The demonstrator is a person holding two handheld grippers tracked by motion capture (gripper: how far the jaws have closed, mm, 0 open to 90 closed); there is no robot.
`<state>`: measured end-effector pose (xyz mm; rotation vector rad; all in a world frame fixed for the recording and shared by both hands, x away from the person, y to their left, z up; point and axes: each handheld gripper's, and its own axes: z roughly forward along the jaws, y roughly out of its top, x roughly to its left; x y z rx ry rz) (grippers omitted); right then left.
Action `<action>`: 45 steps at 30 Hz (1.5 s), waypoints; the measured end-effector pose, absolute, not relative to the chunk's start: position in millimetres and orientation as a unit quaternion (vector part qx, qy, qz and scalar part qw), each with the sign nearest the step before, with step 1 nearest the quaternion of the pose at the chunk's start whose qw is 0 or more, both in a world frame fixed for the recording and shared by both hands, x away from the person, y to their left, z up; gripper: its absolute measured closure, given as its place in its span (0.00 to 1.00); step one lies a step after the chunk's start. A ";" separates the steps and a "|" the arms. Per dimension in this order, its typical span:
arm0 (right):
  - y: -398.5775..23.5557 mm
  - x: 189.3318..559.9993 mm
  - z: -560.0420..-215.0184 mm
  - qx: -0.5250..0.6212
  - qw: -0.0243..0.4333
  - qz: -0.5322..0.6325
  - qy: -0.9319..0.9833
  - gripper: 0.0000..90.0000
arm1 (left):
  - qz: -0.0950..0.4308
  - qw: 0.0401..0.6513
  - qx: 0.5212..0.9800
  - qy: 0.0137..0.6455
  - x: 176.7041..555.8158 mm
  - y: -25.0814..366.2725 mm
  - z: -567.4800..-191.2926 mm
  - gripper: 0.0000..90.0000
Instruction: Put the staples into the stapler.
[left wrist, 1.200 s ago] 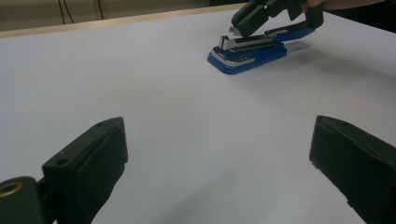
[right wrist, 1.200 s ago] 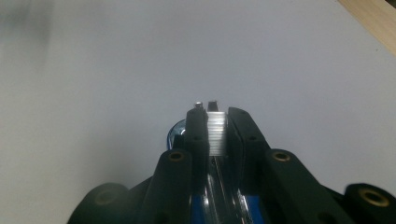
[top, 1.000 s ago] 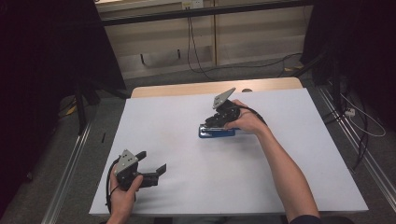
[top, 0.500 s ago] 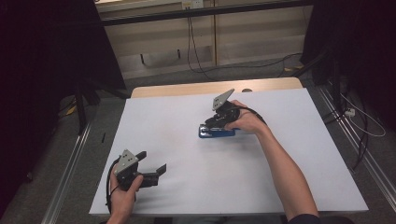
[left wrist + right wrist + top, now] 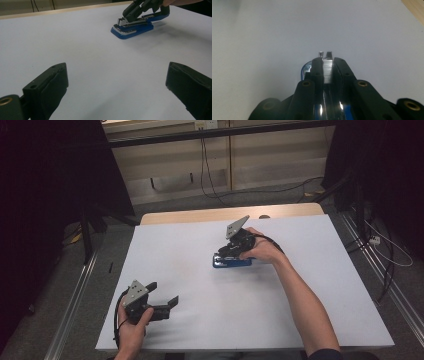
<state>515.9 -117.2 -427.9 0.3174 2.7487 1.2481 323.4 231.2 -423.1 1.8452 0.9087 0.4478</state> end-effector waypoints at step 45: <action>-119.4 514.4 -425.3 0.242 0.059 0.435 0.865 0.38 | 0.186 0.495 0.762 0.374 323.0 232.6 -422.5 0.05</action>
